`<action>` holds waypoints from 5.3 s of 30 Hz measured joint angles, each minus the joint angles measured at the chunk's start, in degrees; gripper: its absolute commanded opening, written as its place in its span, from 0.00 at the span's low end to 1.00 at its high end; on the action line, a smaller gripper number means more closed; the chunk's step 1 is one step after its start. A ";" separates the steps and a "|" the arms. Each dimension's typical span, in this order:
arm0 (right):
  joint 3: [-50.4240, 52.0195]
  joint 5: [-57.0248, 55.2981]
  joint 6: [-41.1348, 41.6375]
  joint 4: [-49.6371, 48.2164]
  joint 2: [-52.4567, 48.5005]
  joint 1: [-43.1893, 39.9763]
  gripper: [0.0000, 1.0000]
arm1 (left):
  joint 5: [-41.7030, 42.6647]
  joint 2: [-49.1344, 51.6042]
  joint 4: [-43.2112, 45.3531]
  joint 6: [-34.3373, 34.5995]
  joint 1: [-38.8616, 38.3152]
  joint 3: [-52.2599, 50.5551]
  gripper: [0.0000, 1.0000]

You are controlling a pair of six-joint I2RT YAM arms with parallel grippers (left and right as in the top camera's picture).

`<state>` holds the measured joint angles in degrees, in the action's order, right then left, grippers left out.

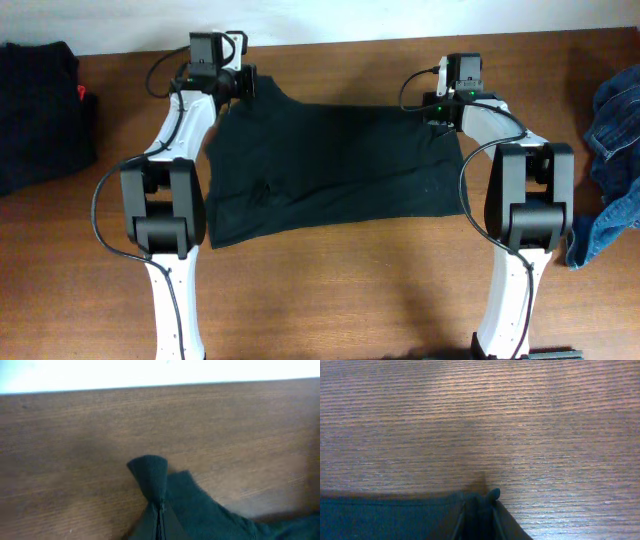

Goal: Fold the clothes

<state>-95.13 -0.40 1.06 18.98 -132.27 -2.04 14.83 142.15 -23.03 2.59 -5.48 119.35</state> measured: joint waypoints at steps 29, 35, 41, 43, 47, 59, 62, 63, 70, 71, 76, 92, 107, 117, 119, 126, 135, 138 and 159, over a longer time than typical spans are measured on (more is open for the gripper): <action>0.00 -0.24 0.00 4.57 3.80 -0.11 0.04 | -0.33 -0.42 -14.08 -0.02 0.00 3.13 0.01; 0.00 -0.24 0.00 6.47 5.29 -0.11 0.04 | -2.95 -2.21 -19.06 -0.02 0.02 3.13 0.01; 0.00 -0.20 0.00 9.75 7.65 -0.11 0.04 | -3.87 -4.79 -20.46 -0.02 0.04 3.13 0.01; 0.00 -0.17 -0.02 10.88 8.41 -0.11 0.04 | -3.93 -5.79 -21.77 -0.02 0.04 3.15 0.01; 0.00 -0.02 0.00 13.60 9.81 -0.11 0.04 | -3.96 -6.82 -24.94 -0.02 0.04 3.23 0.00; 0.00 2.01 -0.04 23.37 10.95 -0.13 0.04 | -6.43 -6.84 -35.12 -0.02 0.04 3.23 0.01; 0.00 2.60 -0.02 24.90 10.95 -0.13 0.04 | -6.71 -6.95 -37.81 -0.02 0.04 3.23 0.01; 0.00 2.80 -0.02 25.46 10.95 -0.13 0.04 | -6.75 -7.08 -38.82 -0.02 0.04 3.23 0.00; 0.00 3.26 0.00 29.88 10.95 -0.17 0.04 | -6.93 -9.16 -44.92 0.42 0.04 3.23 0.01; 0.00 3.28 -0.02 30.60 10.95 -0.17 0.04 | -6.95 -9.40 -45.70 0.50 0.04 3.23 0.01; 0.00 3.30 0.00 32.35 10.95 -0.17 0.04 | -6.93 -9.57 -49.88 2.03 0.04 3.23 0.01; 1.11 3.32 0.00 34.25 11.13 -0.17 0.04 | -6.95 -9.60 -56.57 3.72 -0.02 3.23 0.01; 2.43 3.30 -0.02 34.25 11.26 -0.17 0.04 | -6.97 -9.62 -56.48 5.79 -0.57 -1.81 0.01; 2.82 3.30 0.07 34.40 11.26 -0.22 0.50 | -8.15 -9.62 -56.24 6.73 -0.55 -4.09 0.41; 3.17 3.30 0.15 34.40 11.26 -0.22 0.57 | -8.31 -9.62 -56.24 7.02 -0.55 -4.09 0.46; 2.67 3.32 -0.02 36.04 11.28 -0.22 0.66 | -8.26 -9.62 -56.57 7.15 -0.55 -3.34 0.47; -4.24 4.92 0.07 40.04 11.72 -0.24 0.72 | -8.26 -11.19 -55.56 7.13 -0.98 0.33 0.45; -4.31 5.03 -0.02 39.21 11.89 -0.24 0.68 | -8.26 -11.32 -52.63 7.30 -2.01 0.39 0.36; -0.15 5.51 -1.09 30.21 11.89 -0.22 0.39 | -10.49 -7.54 -48.94 7.17 -7.15 -0.02 0.05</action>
<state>-95.29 5.10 -0.03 49.19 -120.38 -2.26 4.34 134.61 -71.96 9.76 -12.62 119.33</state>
